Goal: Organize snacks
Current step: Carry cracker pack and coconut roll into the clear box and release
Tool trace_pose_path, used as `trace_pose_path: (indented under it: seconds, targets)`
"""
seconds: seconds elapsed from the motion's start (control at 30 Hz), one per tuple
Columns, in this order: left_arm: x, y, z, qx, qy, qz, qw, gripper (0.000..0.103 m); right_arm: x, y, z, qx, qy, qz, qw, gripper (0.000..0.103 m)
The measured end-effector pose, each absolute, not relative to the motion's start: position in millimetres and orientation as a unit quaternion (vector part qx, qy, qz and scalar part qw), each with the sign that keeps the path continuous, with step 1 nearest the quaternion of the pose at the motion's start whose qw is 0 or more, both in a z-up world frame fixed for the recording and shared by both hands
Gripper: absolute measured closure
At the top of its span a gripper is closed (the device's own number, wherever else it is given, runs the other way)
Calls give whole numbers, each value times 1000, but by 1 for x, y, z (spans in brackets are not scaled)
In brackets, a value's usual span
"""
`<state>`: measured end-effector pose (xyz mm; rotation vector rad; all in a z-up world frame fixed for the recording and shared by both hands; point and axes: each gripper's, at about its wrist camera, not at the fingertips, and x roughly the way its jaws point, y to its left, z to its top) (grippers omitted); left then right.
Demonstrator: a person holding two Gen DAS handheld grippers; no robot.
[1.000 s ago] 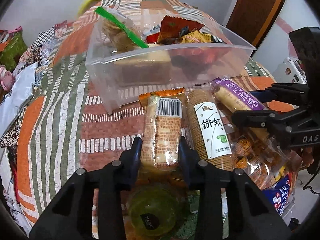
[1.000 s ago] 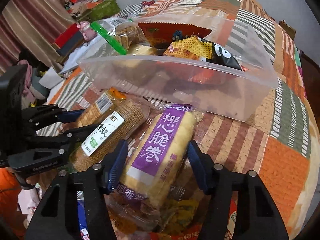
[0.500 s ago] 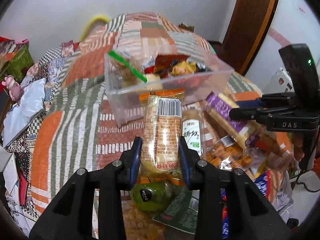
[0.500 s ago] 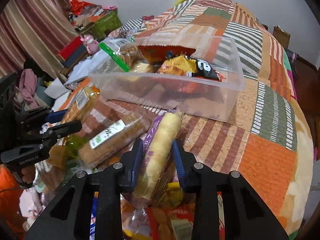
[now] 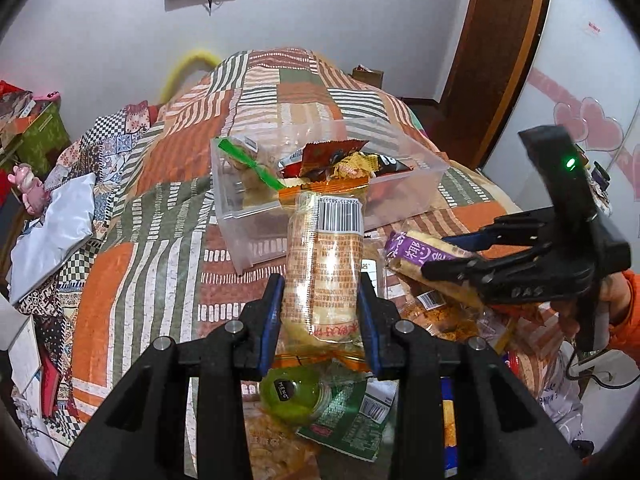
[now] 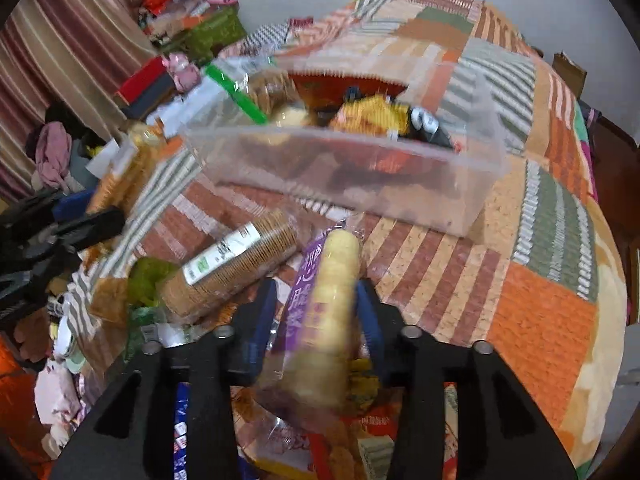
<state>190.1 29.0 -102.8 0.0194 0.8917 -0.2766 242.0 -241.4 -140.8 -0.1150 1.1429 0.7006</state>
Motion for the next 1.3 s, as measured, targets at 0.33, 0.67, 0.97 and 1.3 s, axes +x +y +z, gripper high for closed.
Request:
trace_pose_path:
  seconds: [0.33,0.67,0.97,1.3]
  targets:
    - [196,36,-109,2,435,-128,891,68,243,-237,-159,-68,537,330,773,61]
    - [201,35,-95,-1,416,-123,901,68,218,-246,-129,-81,482,341,803,61]
    - [221,33,-75,-15,387,-116,915,68,223,-258,-77,-56,414,343,841,61]
    - [285,38,-78,-32,391,-94,915,68,281,-265,-65,-15,383,300,874,61]
